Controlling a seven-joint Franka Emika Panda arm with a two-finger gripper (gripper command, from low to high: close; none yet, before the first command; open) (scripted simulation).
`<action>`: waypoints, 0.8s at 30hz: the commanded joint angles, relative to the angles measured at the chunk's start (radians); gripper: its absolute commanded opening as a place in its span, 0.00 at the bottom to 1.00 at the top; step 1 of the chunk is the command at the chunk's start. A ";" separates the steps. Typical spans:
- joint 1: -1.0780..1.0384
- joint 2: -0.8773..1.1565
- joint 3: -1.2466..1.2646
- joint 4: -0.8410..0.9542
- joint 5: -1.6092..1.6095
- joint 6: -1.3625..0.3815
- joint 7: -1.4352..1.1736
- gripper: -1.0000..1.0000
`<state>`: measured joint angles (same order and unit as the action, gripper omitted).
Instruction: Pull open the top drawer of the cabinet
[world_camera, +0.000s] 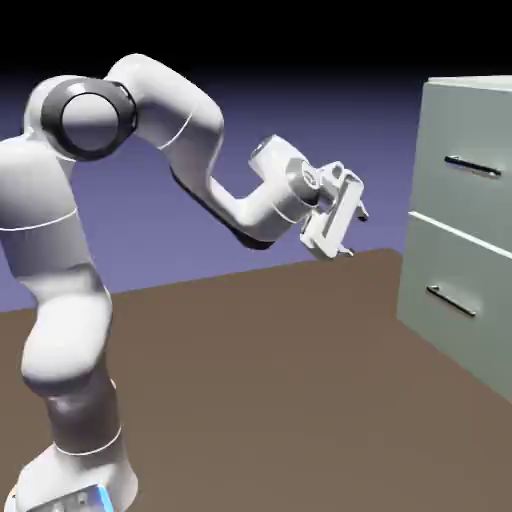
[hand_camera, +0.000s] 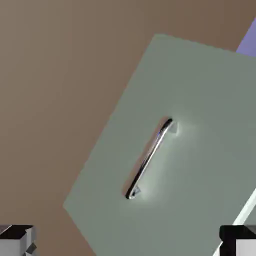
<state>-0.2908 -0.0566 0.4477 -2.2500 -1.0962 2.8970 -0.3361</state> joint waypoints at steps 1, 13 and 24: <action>-0.013 0.020 0.018 0.022 -0.044 -0.006 -0.043 0.50; -0.158 0.265 0.231 0.289 -0.565 -0.072 -0.556 0.50; -0.290 0.489 0.426 0.533 -1.044 -0.133 -1.026 0.50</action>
<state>-0.5811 0.4323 0.8741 -1.7168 -2.1400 2.7637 -1.3617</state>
